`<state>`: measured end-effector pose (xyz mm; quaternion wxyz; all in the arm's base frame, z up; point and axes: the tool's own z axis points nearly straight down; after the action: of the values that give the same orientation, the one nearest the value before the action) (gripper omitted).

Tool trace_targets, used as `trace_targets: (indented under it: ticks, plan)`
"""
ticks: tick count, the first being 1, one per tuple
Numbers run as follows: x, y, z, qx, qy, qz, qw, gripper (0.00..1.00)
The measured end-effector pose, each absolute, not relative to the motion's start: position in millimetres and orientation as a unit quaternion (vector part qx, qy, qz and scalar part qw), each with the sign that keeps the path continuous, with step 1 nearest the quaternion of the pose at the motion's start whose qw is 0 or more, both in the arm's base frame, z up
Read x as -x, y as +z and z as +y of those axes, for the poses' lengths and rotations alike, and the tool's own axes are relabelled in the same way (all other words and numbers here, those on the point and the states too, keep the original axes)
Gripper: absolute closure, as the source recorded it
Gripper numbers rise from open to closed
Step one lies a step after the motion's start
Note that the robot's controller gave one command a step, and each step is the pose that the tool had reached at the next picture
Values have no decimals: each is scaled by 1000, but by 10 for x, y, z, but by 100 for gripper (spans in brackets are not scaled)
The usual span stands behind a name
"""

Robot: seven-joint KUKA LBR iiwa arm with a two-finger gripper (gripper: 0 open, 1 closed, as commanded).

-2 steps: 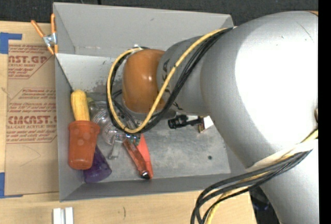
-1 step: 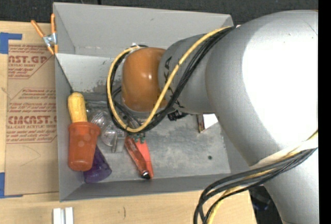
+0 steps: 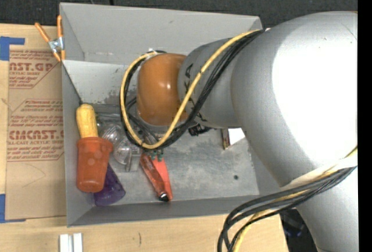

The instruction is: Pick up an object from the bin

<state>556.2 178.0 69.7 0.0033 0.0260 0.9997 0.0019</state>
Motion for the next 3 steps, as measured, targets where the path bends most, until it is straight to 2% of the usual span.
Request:
trace_targets:
  ticks: [3]
  plan:
    - [-5542,837,1780,-26,1,1000,0,100]
